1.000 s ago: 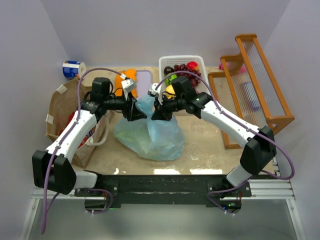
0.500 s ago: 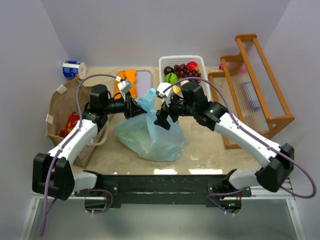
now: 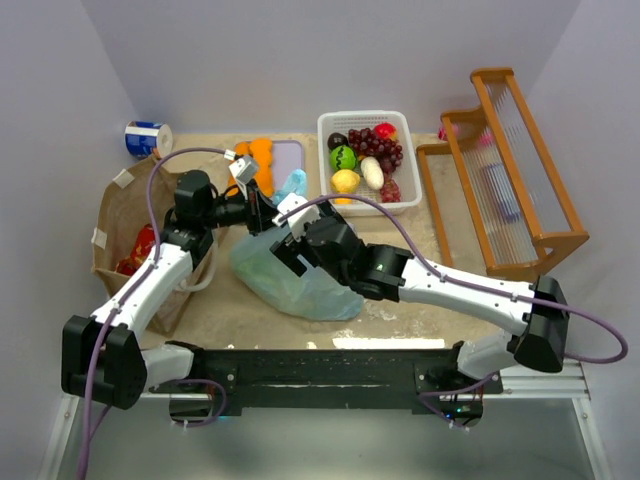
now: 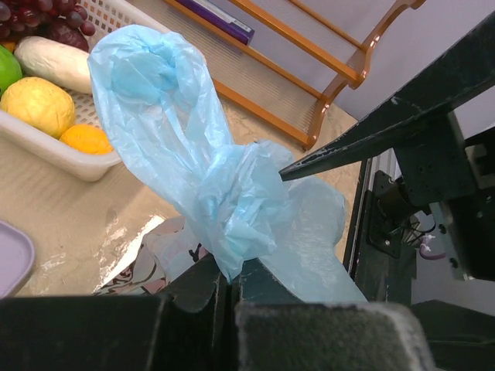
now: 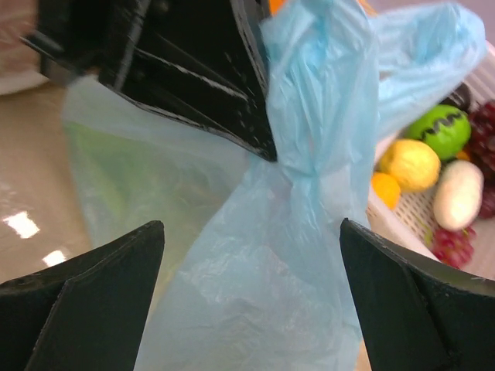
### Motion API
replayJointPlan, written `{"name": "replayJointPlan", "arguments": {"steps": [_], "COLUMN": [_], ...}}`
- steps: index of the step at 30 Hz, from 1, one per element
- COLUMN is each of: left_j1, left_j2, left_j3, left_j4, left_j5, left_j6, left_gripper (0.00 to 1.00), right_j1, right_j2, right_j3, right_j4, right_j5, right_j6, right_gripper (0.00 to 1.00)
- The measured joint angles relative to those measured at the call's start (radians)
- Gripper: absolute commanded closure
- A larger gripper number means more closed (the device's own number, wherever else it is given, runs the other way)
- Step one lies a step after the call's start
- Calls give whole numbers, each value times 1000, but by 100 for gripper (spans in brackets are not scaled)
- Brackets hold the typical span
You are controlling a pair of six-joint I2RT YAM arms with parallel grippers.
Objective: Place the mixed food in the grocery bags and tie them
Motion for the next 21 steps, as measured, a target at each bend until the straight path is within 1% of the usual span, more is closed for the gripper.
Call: {"name": "replayJointPlan", "arguments": {"steps": [1, 3, 7, 10, 13, 14, 15, 17, 18, 19, 20, 21], "left_j1": [0, 0, 0, 0, 0, 0, 0, 0, 0, 0, 0, 0], "left_j2": [-1, -2, -2, -2, -2, -2, -2, -2, -3, -4, -5, -7], "left_j3": [0, 0, 0, 0, 0, 0, 0, 0, 0, 0, 0, 0], "left_j4": [-1, -1, -2, -5, -9, -10, -12, -16, -16, -16, -16, -16], "left_j5": [-3, -6, -8, -10, -14, -14, -14, -14, -14, -14, -13, -12], "left_j6": [0, 0, 0, 0, 0, 0, 1, 1, 1, 2, 2, 2], "left_gripper": [100, 100, 100, 100, 100, 100, 100, 100, 100, 100, 100, 100], "right_j1": [17, 37, 72, 85, 87, 87, 84, 75, 66, 51, 35, 15], "right_j2": [10, 21, 47, 84, 117, 126, 133, 135, 133, 130, 126, 119], "right_j3": [-8, -11, -10, -10, -10, -10, -10, -10, -10, -10, -10, -10], "right_j4": [3, 8, 35, 35, 18, 10, 0, -18, -25, -30, -36, -42], "right_j5": [63, 140, 261, 320, 333, 339, 350, 356, 356, 354, 348, 338], "right_j6": [-1, -6, -24, -31, -30, -29, -28, -27, -26, -24, -27, -29], "right_gripper": [1, 1, 1, 1, 1, 3, 8, 16, 23, 26, 34, 37]}}
